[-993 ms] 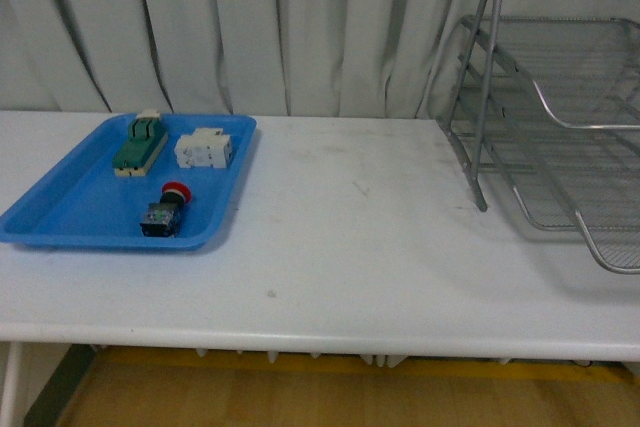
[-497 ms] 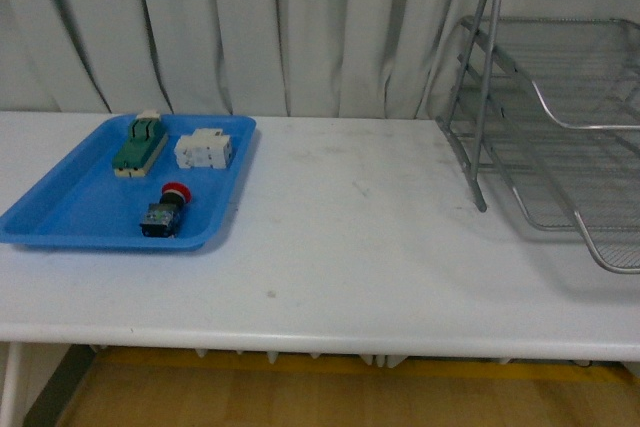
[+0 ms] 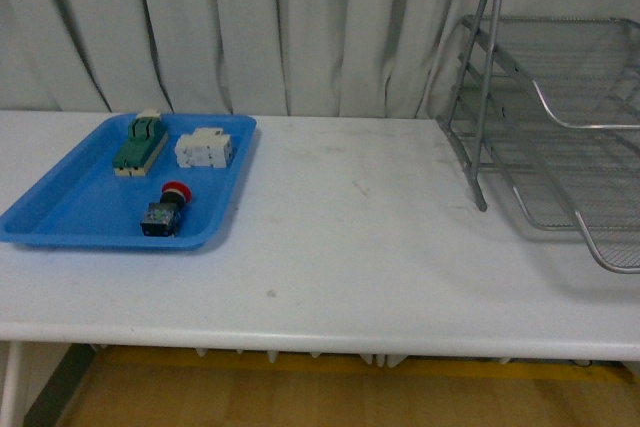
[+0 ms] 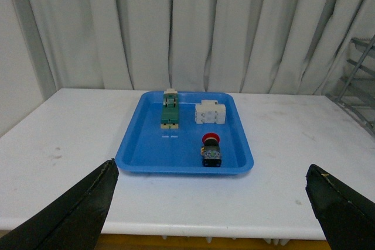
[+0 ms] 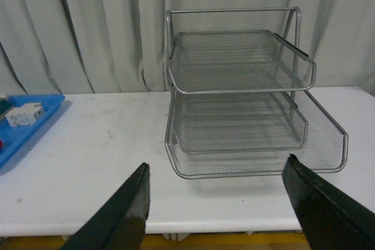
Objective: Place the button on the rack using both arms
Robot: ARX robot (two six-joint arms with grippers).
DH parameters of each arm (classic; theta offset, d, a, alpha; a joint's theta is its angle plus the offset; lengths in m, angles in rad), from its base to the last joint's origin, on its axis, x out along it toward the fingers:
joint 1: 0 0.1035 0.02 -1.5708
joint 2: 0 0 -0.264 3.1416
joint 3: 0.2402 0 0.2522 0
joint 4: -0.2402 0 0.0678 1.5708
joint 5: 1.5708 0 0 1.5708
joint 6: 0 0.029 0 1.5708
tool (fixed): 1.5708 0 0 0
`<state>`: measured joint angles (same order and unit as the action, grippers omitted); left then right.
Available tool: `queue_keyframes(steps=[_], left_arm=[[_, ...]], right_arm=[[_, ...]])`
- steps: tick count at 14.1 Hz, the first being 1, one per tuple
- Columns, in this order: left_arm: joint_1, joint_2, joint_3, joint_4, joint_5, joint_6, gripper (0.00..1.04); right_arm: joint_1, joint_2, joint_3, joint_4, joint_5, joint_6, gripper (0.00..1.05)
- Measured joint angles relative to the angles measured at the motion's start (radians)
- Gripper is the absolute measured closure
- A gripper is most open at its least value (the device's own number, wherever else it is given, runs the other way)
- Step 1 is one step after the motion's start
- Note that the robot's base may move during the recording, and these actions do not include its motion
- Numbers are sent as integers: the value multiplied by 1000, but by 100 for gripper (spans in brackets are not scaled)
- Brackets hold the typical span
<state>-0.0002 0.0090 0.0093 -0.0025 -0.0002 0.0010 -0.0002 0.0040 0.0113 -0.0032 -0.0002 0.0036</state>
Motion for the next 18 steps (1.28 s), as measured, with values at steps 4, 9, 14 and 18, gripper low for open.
queue_keyframes(steps=[4,9,14,18], left_arm=[[0,0,0,0,0,0,7],[-145,484,336,-323,-193,-249,7],[-106,1327,765,-26,-100,-147,7],[-149,1840,1213,-171,-115,-67,7]], right_arm=[[0,0,0,0,0,-1,7],[0,0,0,0,1,-1,6],[0,0,0,0,1,-1,6],[0,0,0,0,1,-1,6]])
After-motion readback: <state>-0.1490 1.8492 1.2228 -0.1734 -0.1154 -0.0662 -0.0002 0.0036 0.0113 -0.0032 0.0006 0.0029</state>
